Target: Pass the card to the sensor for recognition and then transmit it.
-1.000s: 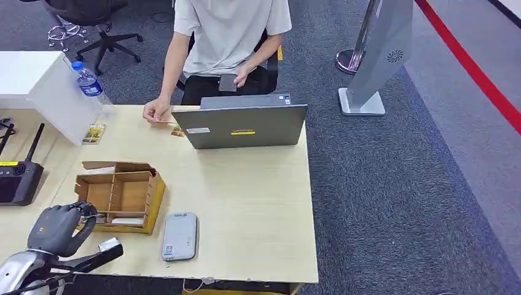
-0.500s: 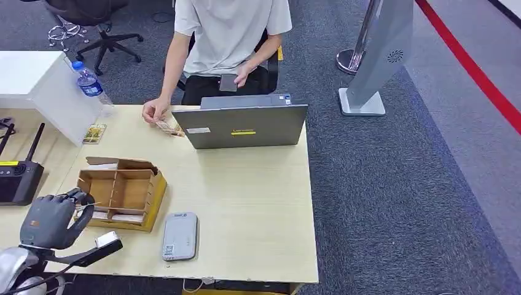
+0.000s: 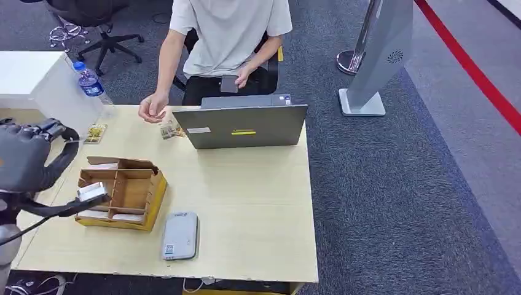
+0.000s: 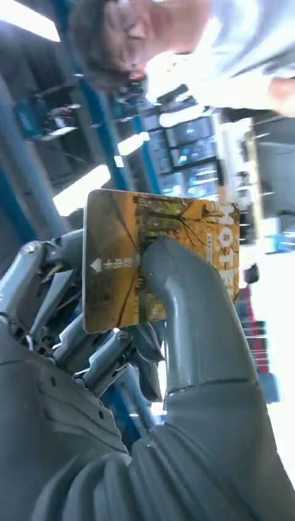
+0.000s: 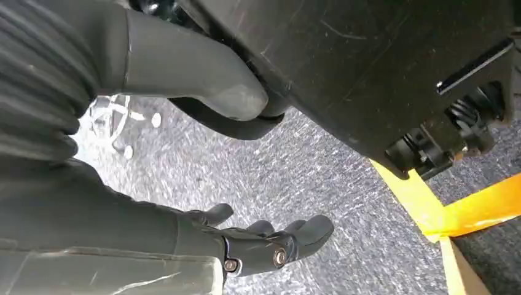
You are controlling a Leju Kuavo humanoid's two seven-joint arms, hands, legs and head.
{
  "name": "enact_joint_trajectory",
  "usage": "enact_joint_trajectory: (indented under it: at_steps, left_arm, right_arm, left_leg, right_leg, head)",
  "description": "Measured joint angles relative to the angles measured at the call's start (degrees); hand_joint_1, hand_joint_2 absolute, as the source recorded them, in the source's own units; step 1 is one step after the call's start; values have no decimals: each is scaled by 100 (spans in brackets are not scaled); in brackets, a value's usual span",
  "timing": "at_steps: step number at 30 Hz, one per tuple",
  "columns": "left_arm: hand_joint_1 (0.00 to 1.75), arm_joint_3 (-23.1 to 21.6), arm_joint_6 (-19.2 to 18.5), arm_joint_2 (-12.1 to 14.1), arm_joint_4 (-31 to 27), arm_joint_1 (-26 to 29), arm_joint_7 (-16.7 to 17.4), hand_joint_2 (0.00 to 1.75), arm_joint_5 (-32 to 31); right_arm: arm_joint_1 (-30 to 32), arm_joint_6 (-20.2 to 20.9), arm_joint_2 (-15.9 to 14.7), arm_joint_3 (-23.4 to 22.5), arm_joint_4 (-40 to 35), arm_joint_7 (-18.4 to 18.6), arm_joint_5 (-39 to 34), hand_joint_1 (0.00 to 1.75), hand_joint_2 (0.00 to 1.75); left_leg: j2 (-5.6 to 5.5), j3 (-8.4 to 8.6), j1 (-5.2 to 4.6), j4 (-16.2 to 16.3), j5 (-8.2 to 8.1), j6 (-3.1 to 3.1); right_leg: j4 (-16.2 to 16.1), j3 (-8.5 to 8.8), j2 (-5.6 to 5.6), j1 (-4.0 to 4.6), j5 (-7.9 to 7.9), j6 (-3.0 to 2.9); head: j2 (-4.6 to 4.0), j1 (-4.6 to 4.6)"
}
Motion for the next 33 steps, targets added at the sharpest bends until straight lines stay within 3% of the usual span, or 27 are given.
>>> enact_joint_trajectory:
  at_steps: [4, 8, 13, 14, 24, 33]
  left_arm:
    - [175, -693, -436, -50, 693, -1223, 394, 175, -534]
    - [175, -1270, -839, -271, 1458, -2270, 736, 175, -725]
    - [175, -1726, -1173, -612, 2128, -3027, 974, 175, -799]
    - [0, -1776, -1204, -673, 2204, -3109, 1000, 175, -799]
    - [0, -1999, -1117, -900, 2583, -3384, 1204, 175, -653]
    - [0, -1816, -893, -500, 2612, -3237, 1119, 175, -194]
  right_arm:
    - [-21, 61, 0, 131, 0, -2, 109, 0, 175]
    - [-38, 122, -2, 254, 0, 20, 208, 0, 175]
    - [-63, 184, -2, 350, 0, 48, 264, 0, 175]
    - [-63, 184, -2, 378, -2, 48, 264, 0, 175]
    - [-62, 184, -4, 424, 0, 46, 256, 0, 175]
    - [-56, 184, -9, 424, -2, 46, 177, 0, 175]
  left_leg:
    - [4, -1, 0, 3, 5, -5]
    - [6, -2, 0, 6, 6, -4]
    - [14, -2, -1, 6, 4, -4]
    - [15, -2, -1, 6, 3, -4]
    - [26, -2, 2, 3, 2, -4]
    - [29, -2, 4, 1, 3, -4]
  right_leg:
    - [0, -2, 4, 0, 11, -4]
    - [0, -3, 8, 0, 14, -3]
    - [0, -6, 19, 0, 15, -3]
    - [0, -7, 20, 0, 15, -3]
    - [2, -10, 31, 1, 14, -4]
    - [5, -10, 34, 4, 12, -6]
  head:
    - [0, 0]
    - [0, 2]
    - [0, 2]
    - [0, 0]
    - [0, 0]
    - [0, 0]
